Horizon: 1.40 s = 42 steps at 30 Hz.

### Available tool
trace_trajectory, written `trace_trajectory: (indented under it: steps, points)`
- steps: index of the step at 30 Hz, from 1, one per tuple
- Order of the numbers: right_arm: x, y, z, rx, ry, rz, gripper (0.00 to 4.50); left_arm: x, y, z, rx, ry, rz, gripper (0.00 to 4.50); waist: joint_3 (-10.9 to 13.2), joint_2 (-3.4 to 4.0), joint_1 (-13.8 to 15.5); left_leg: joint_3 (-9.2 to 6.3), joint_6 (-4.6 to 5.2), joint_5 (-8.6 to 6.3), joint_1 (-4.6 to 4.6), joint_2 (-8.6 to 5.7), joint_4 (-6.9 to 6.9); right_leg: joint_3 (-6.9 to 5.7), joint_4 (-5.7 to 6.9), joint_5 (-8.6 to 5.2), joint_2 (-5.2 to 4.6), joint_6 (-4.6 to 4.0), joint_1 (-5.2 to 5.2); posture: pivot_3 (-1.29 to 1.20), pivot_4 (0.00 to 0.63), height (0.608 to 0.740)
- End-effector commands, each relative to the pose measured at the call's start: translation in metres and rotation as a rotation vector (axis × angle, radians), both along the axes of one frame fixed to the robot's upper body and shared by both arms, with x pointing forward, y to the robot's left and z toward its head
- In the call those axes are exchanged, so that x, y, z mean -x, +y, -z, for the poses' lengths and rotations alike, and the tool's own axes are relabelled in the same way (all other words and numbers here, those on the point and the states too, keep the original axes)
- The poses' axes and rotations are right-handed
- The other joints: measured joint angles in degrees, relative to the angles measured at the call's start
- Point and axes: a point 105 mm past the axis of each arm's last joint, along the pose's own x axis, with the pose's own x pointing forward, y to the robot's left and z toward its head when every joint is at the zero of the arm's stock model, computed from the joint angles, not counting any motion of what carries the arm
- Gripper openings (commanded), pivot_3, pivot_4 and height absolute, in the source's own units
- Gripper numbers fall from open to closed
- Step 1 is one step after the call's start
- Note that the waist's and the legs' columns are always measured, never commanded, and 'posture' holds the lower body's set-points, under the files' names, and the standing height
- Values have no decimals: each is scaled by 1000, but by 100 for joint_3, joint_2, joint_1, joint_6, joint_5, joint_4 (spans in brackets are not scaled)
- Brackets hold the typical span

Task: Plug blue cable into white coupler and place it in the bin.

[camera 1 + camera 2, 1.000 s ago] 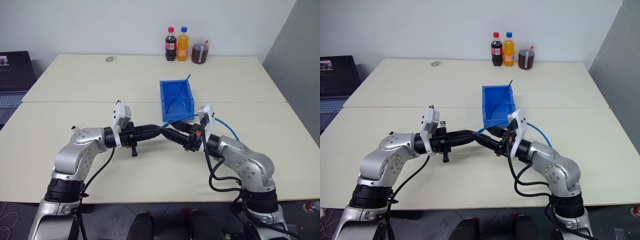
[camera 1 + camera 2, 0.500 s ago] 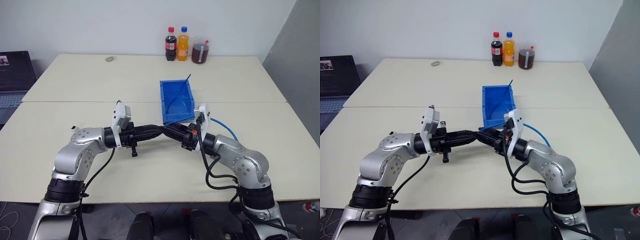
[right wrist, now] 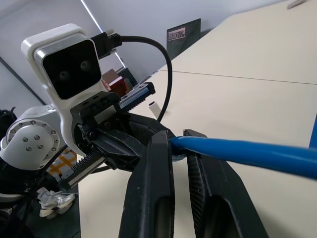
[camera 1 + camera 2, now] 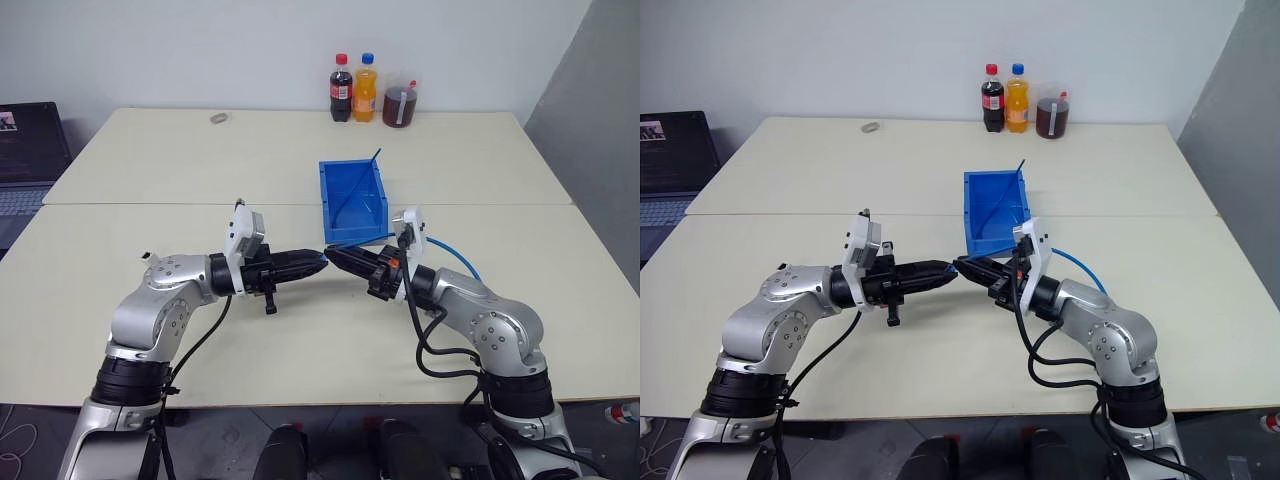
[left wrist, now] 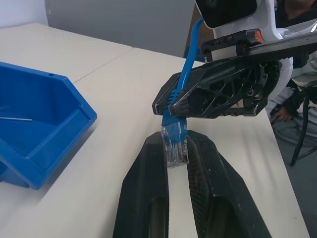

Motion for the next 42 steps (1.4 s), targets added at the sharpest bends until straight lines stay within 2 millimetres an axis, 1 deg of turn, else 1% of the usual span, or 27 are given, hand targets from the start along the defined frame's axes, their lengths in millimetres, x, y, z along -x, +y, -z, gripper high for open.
trace_trajectory:
  steps: [1,2,5,9,11,14,16,18,20,22,25,28,29,32,35,38,40,42]
  points:
    - [14,12,-17,-44,-59,-93,99,-7,8,5,-64,-25,-52,937,0,0,0,0,0,0,0,0,0,0,0,0,0,0,0,0,150,740]
    - [13,11,-17,-44,-60,-90,98,-7,9,6,-72,-27,-54,1056,0,0,-3,0,0,0,0,0,0,0,0,0,0,0,0,0,150,740]
    - [12,11,-17,-40,-65,-83,90,-7,11,7,-82,-31,-60,1646,0,0,-3,0,0,0,-1,2,-1,0,0,0,3,0,-2,0,150,740]
    - [11,10,-17,-34,-72,-77,89,-6,16,6,-97,-37,-78,2580,0,0,-3,0,0,0,-1,2,-3,0,-2,-1,2,-1,-2,0,150,740]
    - [10,10,-16,-27,-76,-72,89,-8,28,8,-123,-38,-122,3025,0,0,-3,0,0,0,-1,3,-3,0,-1,-1,3,-1,-3,0,150,740]
    - [8,7,-13,-14,-80,-61,88,-16,48,10,-152,-62,-230,3620,1,2,-13,3,0,0,1,6,-6,1,-2,-1,3,-2,-3,0,150,740]
    - [8,5,-12,-9,-81,-57,86,-27,62,10,-171,-95,-339,4047,1,2,-4,2,0,0,0,9,-6,-1,-2,-2,6,-3,-4,0,150,740]
    - [7,4,-11,-4,-81,-53,81,-42,78,8,-186,-154,-485,4485,1,2,2,1,0,0,0,10,-6,-2,-2,-2,6,-3,-4,0,150,740]
    - [6,3,-10,2,-82,-51,81,-58,91,4,-189,-199,-634,4500,1,1,17,2,0,0,0,10,-5,-1,-2,-2,6,-3,-4,0,150,740]
    - [5,2,-9,10,-85,-51,81,-73,102,-4,-137,-229,-830,4500,3,0,37,1,0,0,-2,10,-4,-3,-3,-1,6,-2,-4,0,150,740]
    - [3,-1,-9,21,-92,-48,81,-78,105,-9,-24,-199,-1020,4500,6,-10,33,-3,0,0,-10,6,3,-7,-5,0,1,1,-3,0,150,740]
    - [0,-5,-10,27,-99,-35,81,-71,107,-1,77,-118,-1192,4500,6,-11,26,0,-2,-1,-15,2,6,-3,-6,6,-7,-4,-4,0,150,740]
    - [-1,-7,-9,29,-100,-30,81,-67,107,3,109,-82,-1243,4500,5,-11,25,0,-3,-2,-18,0,7,-3,-6,17,-8,-23,-5,0,150,740]
    - [-3,-12,-9,35,-100,-15,80,-55,115,16,148,-6,-1394,4500,5,-12,1,-3,-4,-3,-18,1,5,-7,-3,18,-7,-25,-6,0,150,740]
    - [-3,-16,-7,44,-97,-6,80,-39,135,31,186,72,-1613,4500,5,-12,4,-8,-5,-3,-17,3,5,-10,-2,18,-4,-25,-6,0,150,740]
    - [-3,-20,-5,54,-93,-1,80,-25,155,42,187,128,-1803,4500,5,-14,11,-8,-5,-3,-17,1,8,-10,-1,18,-4,-23,-4,0,150,740]
    - [-4,-22,-4,59,-91,2,80,-21,165,46,173,138,-1875,4500,5,-14,14,-10,-5,-2,-18,0,10,-13,-1,19,-3,-22,-4,0,150,740]
    - [-4,-24,-4,62,-91,4,79,-22,169,51,177,182,-1911,4500,5,-15,16,-10,-5,-2,-17,-2,11,-12,-2,18,-4,-19,-3,0,150,740]
